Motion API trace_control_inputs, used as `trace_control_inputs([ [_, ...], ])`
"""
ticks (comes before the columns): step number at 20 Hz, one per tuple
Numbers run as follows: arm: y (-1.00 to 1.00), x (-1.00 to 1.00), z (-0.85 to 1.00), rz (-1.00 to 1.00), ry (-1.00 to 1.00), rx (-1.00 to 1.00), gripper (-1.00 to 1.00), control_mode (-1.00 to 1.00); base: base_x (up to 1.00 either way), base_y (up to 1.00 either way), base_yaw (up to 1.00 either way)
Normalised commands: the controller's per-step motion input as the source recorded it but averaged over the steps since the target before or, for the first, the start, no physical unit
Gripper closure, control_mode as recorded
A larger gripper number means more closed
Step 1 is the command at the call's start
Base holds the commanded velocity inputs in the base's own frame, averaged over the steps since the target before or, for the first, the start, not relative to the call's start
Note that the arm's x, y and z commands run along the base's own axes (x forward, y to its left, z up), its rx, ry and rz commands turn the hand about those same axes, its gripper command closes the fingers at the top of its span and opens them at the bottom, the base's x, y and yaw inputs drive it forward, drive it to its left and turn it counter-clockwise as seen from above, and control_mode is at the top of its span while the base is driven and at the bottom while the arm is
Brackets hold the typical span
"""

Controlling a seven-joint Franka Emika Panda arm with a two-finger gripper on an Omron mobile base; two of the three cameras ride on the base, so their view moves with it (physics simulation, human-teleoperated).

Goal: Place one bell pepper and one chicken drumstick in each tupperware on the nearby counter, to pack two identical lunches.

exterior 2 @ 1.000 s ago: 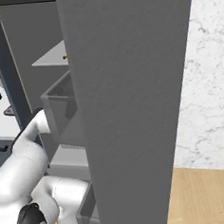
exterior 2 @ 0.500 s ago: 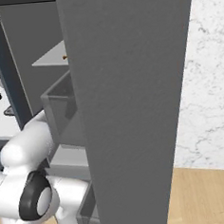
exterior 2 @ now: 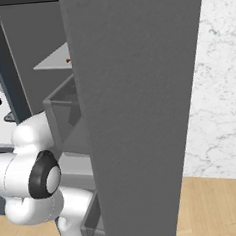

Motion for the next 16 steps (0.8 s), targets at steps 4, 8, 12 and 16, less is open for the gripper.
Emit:
trace_control_inputs([
  [4, 0.00, 0.36, -0.20, 0.00, 0.03, 0.00, -1.00, -1.00, 0.00, 0.00, 0.00],
  [8, -0.02, 0.36, -0.24, 0.00, 0.00, 0.00, -1.00, -1.00, 0.00, 0.00, 0.00],
  [12, -0.05, 0.37, -0.19, 0.00, 0.00, 0.00, -1.00, -1.00, 0.00, 0.00, 0.00],
  [16, -0.06, 0.38, -0.19, -0.01, 0.03, 0.00, -1.00, -1.00, 0.00, 0.00, 0.00],
])
